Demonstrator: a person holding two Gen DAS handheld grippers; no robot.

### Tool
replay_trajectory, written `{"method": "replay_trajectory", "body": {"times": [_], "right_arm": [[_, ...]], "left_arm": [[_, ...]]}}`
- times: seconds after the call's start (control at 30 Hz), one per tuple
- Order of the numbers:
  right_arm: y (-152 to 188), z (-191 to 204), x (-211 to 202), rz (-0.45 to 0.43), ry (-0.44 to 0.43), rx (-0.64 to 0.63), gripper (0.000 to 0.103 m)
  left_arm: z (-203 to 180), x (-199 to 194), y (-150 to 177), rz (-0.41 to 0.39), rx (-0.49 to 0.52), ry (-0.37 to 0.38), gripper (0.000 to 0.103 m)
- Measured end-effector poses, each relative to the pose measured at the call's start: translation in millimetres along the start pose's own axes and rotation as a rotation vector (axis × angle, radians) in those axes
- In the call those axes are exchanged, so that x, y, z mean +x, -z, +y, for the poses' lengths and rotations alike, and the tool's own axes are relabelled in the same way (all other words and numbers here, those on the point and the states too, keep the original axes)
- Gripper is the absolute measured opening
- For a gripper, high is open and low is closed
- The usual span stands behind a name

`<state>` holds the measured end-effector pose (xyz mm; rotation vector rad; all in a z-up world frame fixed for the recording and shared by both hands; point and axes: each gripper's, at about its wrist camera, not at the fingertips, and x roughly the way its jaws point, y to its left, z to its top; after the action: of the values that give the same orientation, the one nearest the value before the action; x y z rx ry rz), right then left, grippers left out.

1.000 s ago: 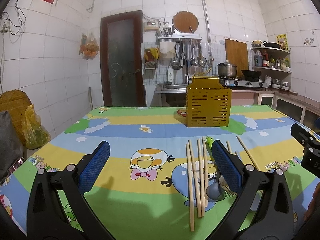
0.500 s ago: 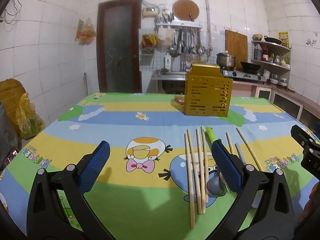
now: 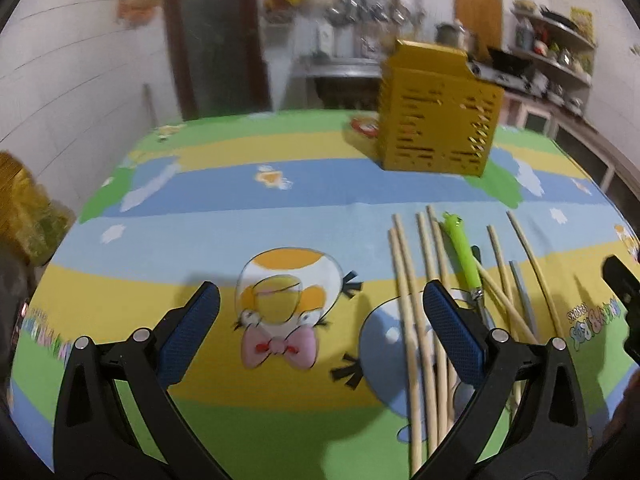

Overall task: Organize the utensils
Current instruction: 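Lower both tools toward the wooden chopsticks on the tablecloth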

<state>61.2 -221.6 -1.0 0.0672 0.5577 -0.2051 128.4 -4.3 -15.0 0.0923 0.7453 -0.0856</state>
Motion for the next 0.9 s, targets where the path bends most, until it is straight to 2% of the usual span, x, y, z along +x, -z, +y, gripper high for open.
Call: {"method": "replay_trajectory", "body": {"times": [0.13, 0.27, 0.4, 0.6, 0.9], "right_arm": [[-11, 2, 29, 0.084, 0.007, 0.0, 0.099], [-8, 4, 51, 0.146, 0.011, 0.001, 0.099], [-1, 1, 69, 0.199, 0.023, 0.017, 0.099], [0, -5, 80, 0.238, 0.009, 0.048, 0.099], [0, 4, 87, 0.276, 0.016, 0.01, 0.099]], "left_arm": [[-7, 25, -14, 0.045, 0.047, 0.002, 0.098], [-11, 54, -11, 0.138, 0.015, 0.058, 0.098], [-14, 68, -5, 0.166, 0.021, 0.047, 0.098], [-9, 74, -4, 0.175, 0.0, 0.048, 0.098], [-8, 72, -3, 0.169, 0.02, 0.037, 0.099]]}}
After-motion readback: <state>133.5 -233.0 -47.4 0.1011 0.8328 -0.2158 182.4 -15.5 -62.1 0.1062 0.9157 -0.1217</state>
